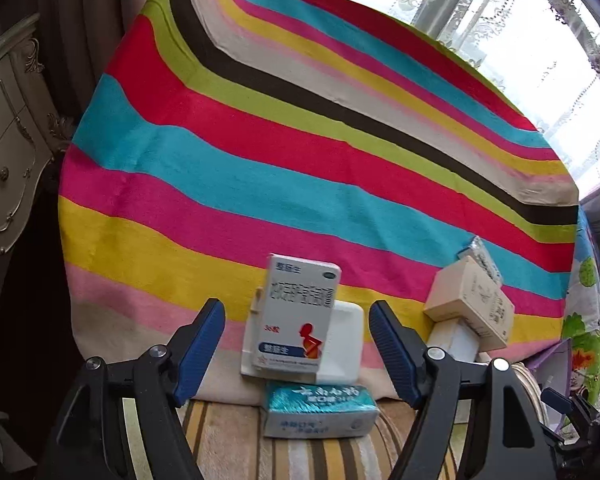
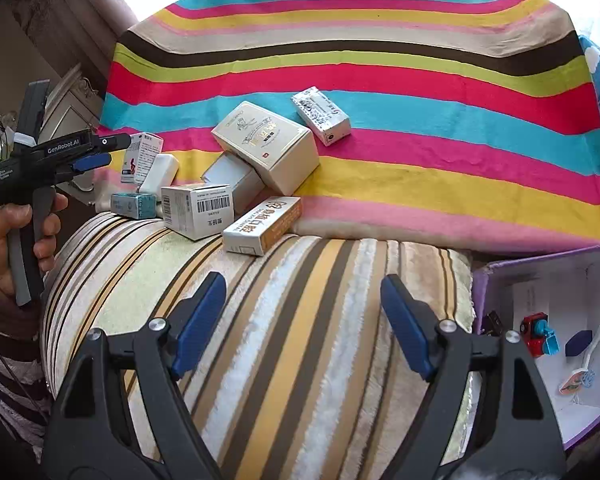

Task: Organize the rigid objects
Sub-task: 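Grasp the white DING ZHI DENTAL box with the right gripper while the left grasps a white medicine box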

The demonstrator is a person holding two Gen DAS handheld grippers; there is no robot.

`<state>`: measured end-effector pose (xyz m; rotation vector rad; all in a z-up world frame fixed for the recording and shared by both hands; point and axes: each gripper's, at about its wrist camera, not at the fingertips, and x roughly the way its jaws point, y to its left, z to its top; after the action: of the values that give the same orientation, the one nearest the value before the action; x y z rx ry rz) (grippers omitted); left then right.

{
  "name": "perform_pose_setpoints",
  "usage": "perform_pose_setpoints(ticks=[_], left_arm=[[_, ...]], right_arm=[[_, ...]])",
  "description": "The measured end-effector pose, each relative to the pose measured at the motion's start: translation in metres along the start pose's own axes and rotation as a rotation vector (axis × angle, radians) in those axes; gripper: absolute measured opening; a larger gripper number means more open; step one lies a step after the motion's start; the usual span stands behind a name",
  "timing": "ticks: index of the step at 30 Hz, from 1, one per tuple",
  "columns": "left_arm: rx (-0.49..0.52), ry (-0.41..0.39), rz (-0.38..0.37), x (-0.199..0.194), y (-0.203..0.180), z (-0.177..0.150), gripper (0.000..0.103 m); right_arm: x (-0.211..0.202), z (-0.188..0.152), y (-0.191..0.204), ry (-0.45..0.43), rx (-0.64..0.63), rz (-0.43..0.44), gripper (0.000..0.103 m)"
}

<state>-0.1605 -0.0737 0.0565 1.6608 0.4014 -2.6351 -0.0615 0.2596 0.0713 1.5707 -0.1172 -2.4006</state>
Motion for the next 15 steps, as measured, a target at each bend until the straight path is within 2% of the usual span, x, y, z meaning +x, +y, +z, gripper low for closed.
perform_pose_setpoints(ticks=[6,10,12,13,14,15], left_arm=[[0.007,0.054,0.025,0.027,0.004,-0.004,0.075],[0.011,0.052,0.047,0.031,0.007,-0.004,0.073],[0.016,0.056,0.05,0.035,0.007,-0.005,0.059],[0.017,0.064,0.052,0.036,0.006,-0.006,0.048],[0.02,0.071,0.053,0.039,0.006,-0.008,0.043],[0.022,0.069,0.053,0.039,0.006,-0.008,0.043]], right_arm=[[0.027,0.019,0.021,0.028,-0.042,-0.043,0.082],[0.041,0.027,0.032,0.045,-0.083,-0.081,0.082],[0.046,0.03,0.036,0.045,-0.093,-0.097,0.082],[0.049,0.031,0.037,0.045,-0.099,-0.11,0.082],[0.051,0.032,0.039,0.047,-0.104,-0.128,0.082],[0.054,0.033,0.039,0.047,-0.108,-0.147,0.077]])
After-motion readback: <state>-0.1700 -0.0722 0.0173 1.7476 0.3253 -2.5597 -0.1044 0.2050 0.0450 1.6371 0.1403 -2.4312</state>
